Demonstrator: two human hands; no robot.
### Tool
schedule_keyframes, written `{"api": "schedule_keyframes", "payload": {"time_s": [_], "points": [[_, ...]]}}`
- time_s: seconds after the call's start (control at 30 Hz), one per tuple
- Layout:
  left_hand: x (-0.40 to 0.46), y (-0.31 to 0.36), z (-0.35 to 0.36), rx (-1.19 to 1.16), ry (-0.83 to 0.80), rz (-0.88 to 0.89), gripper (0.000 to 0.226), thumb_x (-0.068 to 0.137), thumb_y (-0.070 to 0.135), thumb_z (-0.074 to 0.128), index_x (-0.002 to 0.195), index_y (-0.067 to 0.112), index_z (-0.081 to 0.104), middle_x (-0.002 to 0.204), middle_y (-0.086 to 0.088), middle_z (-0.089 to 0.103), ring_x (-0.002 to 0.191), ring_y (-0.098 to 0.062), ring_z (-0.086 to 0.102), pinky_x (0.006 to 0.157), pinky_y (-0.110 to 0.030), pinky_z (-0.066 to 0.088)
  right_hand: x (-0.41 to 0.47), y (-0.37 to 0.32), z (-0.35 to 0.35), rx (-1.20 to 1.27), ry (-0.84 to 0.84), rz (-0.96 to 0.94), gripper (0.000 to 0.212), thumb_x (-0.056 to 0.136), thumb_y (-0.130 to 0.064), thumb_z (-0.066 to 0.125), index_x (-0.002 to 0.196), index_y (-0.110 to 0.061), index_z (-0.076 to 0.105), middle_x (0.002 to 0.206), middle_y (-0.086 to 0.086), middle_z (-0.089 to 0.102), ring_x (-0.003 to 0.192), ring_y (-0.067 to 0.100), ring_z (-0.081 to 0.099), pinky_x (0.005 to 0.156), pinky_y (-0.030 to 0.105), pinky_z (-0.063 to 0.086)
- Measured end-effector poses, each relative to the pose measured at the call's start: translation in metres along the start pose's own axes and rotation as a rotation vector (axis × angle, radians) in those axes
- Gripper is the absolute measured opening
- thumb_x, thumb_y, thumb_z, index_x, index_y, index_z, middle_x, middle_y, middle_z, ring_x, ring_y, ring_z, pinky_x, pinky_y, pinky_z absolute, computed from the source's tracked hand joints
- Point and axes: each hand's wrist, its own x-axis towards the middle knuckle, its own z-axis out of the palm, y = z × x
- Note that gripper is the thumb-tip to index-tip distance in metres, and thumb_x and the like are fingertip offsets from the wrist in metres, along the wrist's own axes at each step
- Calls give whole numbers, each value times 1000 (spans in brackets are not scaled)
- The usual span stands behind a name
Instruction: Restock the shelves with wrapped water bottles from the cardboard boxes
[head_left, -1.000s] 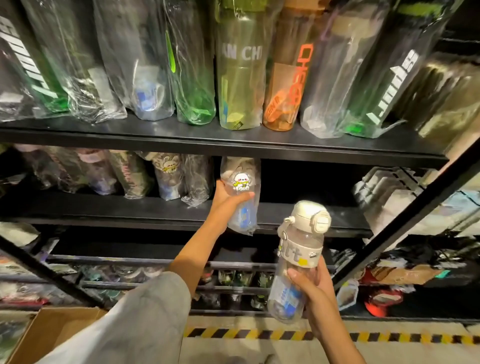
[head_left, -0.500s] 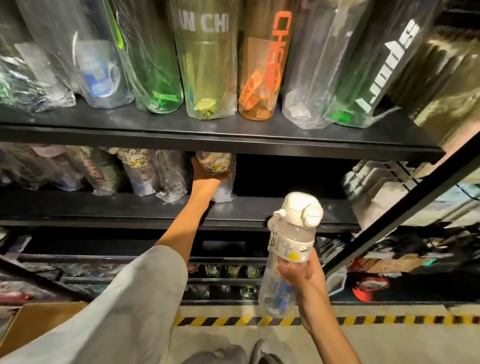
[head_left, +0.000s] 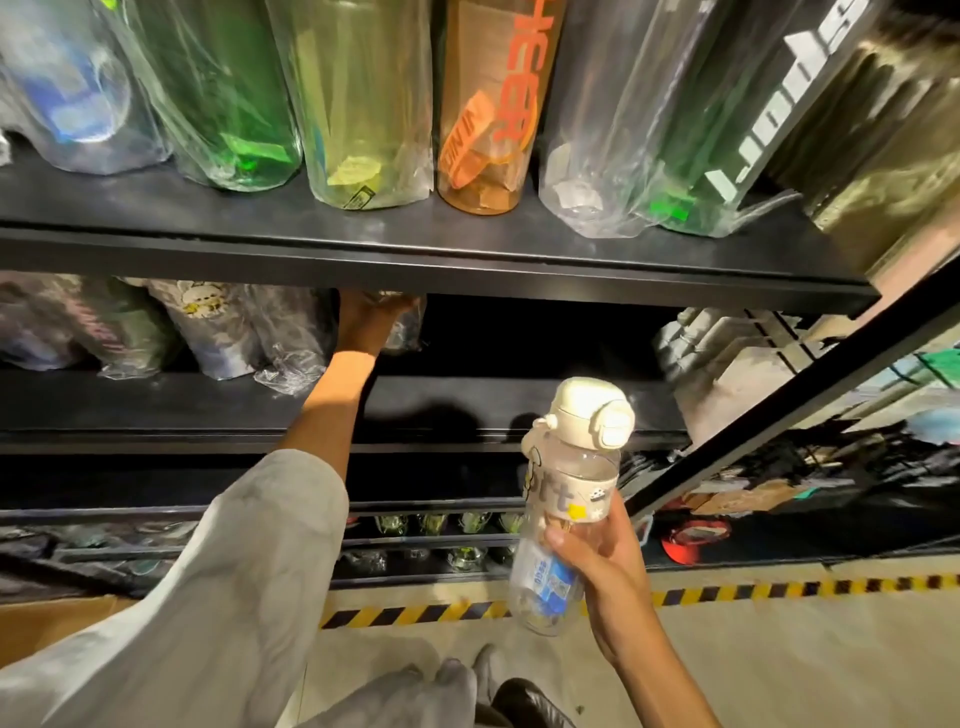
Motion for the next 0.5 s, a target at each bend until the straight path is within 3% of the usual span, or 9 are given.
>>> {"api": "schedule_keyframes", "payload": {"time_s": [0.03, 0.1, 0.2, 0.3, 0.37, 0.5], "points": [[-4, 6, -1, 2, 16, 33, 48, 72, -3, 88, 111, 6, 62, 111, -14, 68, 96, -12, 67, 89, -28, 59, 0, 0, 0, -3, 3, 6, 70, 72, -11, 80, 137, -27, 57, 125, 8, 73, 115, 31, 70, 90, 40, 61], [-9, 11, 0, -32, 2, -7, 39, 78, -2, 84, 99, 20, 61, 106, -8, 66, 92, -5, 67, 95, -37, 56, -2, -1, 0, -12, -2, 3, 69, 73, -12, 79, 137, -27, 57, 125, 7, 73, 115, 29, 70, 90, 38, 60], [-8, 9, 0, -31, 33, 43, 40, 78, -12, 80, 97, 18, 60, 96, -4, 66, 78, 8, 66, 86, -26, 52, -3, -2, 1, -23, -5, -3, 67, 74, -11, 78, 135, -27, 58, 126, 6, 73, 116, 26, 71, 92, 37, 60], [-12, 20, -5, -63, -22, 19, 50, 72, 7, 90, 108, 16, 57, 108, -3, 64, 94, -2, 66, 87, -22, 53, -5, -1, 3, -30, -14, 4, 69, 73, -11, 78, 137, -24, 57, 126, 7, 73, 117, 28, 70, 93, 38, 60], [-18, 28, -10, 78, -63, -38, 44, 81, 21, 88, 104, 23, 51, 113, -1, 57, 104, -11, 56, 88, -24, 47, -6, 0, 5, -26, -16, 5, 69, 72, -11, 78, 136, -23, 57, 125, 7, 74, 115, 28, 71, 90, 37, 60], [-22, 29, -15, 168, -52, -56, 43, 84, 32, 86, 104, 21, 49, 109, -3, 56, 100, -15, 54, 84, -25, 43, -7, -1, 12, -16, -32, -12, 68, 72, -10, 78, 136, -22, 57, 124, 6, 74, 114, 27, 71, 89, 37, 61]]}}
